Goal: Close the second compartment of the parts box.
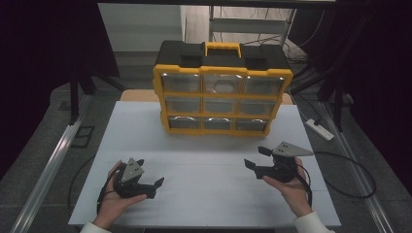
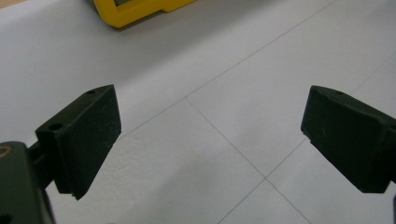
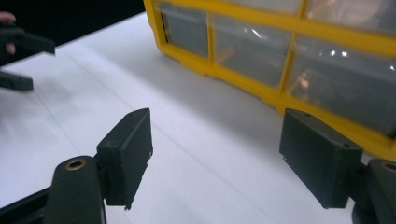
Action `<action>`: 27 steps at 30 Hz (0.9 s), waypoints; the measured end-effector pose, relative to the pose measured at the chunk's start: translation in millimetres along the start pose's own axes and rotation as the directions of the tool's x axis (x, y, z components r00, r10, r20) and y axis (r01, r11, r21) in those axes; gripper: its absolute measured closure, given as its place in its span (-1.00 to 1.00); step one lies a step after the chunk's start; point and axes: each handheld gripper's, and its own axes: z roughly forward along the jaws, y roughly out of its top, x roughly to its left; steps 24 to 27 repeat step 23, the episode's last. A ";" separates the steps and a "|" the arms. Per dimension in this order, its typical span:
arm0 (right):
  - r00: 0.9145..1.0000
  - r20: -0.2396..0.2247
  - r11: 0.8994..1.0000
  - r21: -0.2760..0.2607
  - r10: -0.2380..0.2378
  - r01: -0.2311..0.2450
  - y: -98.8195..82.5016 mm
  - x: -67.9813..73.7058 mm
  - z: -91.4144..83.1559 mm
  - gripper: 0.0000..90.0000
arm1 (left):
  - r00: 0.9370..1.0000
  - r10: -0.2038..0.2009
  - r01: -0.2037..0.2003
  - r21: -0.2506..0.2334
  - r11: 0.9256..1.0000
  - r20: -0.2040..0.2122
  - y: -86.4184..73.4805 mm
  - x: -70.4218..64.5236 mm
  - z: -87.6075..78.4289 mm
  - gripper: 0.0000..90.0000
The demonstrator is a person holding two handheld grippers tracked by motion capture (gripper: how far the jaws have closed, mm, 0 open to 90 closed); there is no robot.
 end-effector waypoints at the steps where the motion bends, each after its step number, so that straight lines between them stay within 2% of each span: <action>1: 1.000 0.002 1.000 0.003 0.002 -0.002 -3.9 -0.5 -1.4 -0.44 | 1.000 0.001 -0.001 0.000 1.000 0.000 0.3 -0.2 0.2 -0.88; 4: 1.000 0.010 1.000 0.020 0.007 -0.007 -13.3 -2.8 -3.8 -0.44 | 1.000 0.003 -0.003 -0.002 1.000 0.001 1.1 -1.0 0.5 -0.88; 8: 0.999 0.008 0.999 0.020 0.045 -0.045 -27.0 -7.9 -5.7 -0.43 | 1.000 -0.001 0.001 -0.004 1.000 -0.001 1.0 -0.3 0.1 -0.88; 11: 0.999 0.022 0.999 0.030 0.041 -0.042 -32.0 -10.0 -7.5 -0.43 | 1.000 -0.001 0.001 -0.004 1.000 0.000 0.8 0.1 0.1 -0.88; 27: 0.999 0.023 0.999 0.023 0.042 -0.043 -37.8 -12.9 -10.6 -0.43 | 1.000 0.000 0.000 -0.003 1.000 0.001 1.2 -0.4 0.7 -0.88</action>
